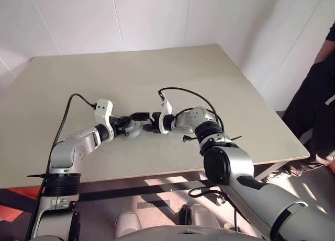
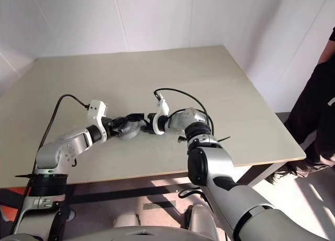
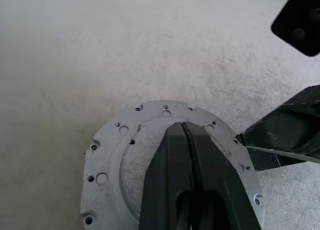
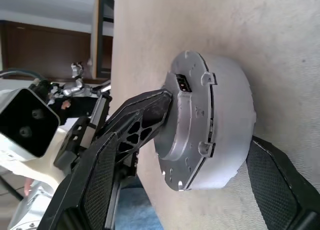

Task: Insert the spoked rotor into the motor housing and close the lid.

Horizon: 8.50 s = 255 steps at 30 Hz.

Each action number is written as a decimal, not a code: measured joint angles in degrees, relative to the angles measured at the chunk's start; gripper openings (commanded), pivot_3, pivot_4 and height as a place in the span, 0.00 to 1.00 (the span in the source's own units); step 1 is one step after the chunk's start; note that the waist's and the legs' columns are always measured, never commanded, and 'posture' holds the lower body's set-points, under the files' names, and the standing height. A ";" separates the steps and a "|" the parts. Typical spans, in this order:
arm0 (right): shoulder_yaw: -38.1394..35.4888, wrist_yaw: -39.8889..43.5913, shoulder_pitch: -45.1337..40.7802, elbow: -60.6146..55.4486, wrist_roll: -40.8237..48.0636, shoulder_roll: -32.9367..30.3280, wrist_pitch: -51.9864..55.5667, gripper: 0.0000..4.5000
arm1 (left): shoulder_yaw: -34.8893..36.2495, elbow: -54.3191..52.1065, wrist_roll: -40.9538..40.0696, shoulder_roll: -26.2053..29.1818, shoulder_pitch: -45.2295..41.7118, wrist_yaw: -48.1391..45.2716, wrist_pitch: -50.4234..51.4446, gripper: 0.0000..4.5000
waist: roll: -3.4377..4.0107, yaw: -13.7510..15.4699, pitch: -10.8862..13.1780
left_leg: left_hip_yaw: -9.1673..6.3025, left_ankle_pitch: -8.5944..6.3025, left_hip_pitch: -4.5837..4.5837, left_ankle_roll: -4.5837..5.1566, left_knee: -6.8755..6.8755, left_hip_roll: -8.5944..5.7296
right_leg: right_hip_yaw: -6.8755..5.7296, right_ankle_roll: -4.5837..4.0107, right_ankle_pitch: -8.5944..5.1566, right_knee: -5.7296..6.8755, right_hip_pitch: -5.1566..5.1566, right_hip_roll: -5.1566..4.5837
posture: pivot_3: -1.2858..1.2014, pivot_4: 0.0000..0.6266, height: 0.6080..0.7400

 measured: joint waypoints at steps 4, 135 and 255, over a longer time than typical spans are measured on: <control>0.23 0.51 -0.33 0.00 0.40 0.03 -0.19 0.99 | 1.82 -0.25 -0.03 0.97 1.34 0.66 -0.27 0.00 | -0.01 0.13 -0.01 | 0.01 -0.11 -0.01 -0.06 -0.07 0.00 | -0.01 -0.35 0.20 -0.01 -0.01 0.00 | 0.52 0.00 1.00; -4.50 -3.59 -9.25 -2.43 11.85 -2.64 3.61 0.26 | 24.49 9.71 -55.78 -11.50 -2.41 14.34 4.05 0.54 | -0.53 3.77 0.34 | -0.05 -0.47 -0.85 -0.04 1.28 0.33 | -0.02 -0.57 0.36 0.18 -0.26 0.04 | 0.52 0.00 1.00; 34.26 33.29 18.05 -26.40 -22.19 -27.89 -53.46 0.86 | -3.96 0.64 1.13 2.15 5.46 -2.07 -23.10 0.98 | -1.15 2.09 0.43 | -0.03 -0.48 -0.50 0.01 1.99 0.74 | -0.09 -0.96 0.56 0.92 0.05 0.34 | 0.52 0.00 1.00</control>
